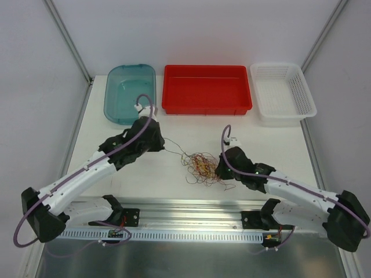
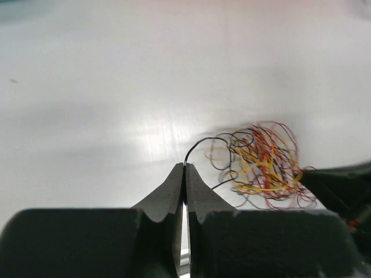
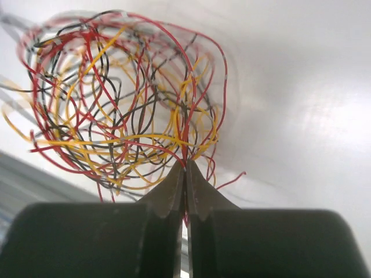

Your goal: Untangle the cables

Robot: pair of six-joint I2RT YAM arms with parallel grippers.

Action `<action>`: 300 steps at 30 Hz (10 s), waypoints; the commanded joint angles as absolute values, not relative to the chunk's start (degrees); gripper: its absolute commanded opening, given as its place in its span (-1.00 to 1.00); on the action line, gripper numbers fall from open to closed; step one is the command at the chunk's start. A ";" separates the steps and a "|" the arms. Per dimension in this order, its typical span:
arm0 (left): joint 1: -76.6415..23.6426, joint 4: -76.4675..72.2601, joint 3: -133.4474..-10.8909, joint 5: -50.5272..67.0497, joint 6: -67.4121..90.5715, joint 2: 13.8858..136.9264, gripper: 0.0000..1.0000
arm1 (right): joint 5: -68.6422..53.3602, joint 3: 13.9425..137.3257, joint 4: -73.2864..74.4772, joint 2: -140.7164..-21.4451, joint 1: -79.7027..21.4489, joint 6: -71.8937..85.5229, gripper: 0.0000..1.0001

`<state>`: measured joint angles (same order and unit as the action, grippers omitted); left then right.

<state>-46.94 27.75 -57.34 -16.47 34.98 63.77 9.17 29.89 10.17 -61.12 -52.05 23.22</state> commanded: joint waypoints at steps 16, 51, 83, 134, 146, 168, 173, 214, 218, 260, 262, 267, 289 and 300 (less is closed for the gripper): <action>-16.98 45.70 -59.41 -30.13 23.73 50.89 -1.00 | 27.06 57.29 44.64 -37.09 -31.47 4.93 -0.99; -13.01 29.71 -39.38 2.64 17.58 45.53 -1.00 | -8.07 66.96 28.13 -75.01 -48.25 -10.01 0.41; -13.10 33.47 -39.29 -15.61 20.56 40.17 -1.00 | -0.37 63.03 10.62 -95.38 -51.51 4.92 -0.99; -13.10 26.45 -38.41 15.82 17.84 46.23 -1.00 | 6.15 66.80 -2.10 -100.45 -66.36 6.59 0.09; -13.01 26.72 -38.23 8.63 18.02 44.30 -1.00 | 8.96 57.05 -7.04 -92.39 -61.70 8.09 -0.99; -12.92 30.76 -38.85 -7.29 20.39 40.78 -1.00 | 15.03 41.05 18.88 -49.85 -26.65 10.54 -0.99; -12.83 32.95 -39.46 -14.47 21.44 40.87 -1.00 | 12.84 41.74 24.34 -44.39 -13.58 9.06 -0.99; -7.12 31.21 -44.13 15.15 13.80 44.05 -0.36 | -33.31 78.50 29.97 -52.21 4.59 8.27 -0.99; -7.47 30.76 -42.89 22.04 12.40 41.66 0.17 | -32.17 75.85 30.67 -52.73 2.47 6.33 -0.99; -7.38 26.72 -39.38 9.93 13.71 47.99 0.98 | -4.31 115.84 9.40 -104.32 8.26 -4.04 -0.99; -7.38 26.81 -39.38 9.76 13.71 48.43 0.98 | -3.43 116.71 10.01 -107.82 9.31 -4.22 -0.94; -7.38 26.72 -39.46 10.02 13.71 49.74 0.98 | -1.14 115.41 12.65 -110.39 9.84 -4.48 0.12; -9.83 26.81 -47.10 7.39 27.33 68.19 0.97 | -7.55 58.65 12.67 -67.69 -27.21 6.32 0.86; -24.94 21.89 -49.04 -1.49 34.10 79.45 0.04 | -1.15 42.81 3.61 -62.50 -46.05 10.02 0.83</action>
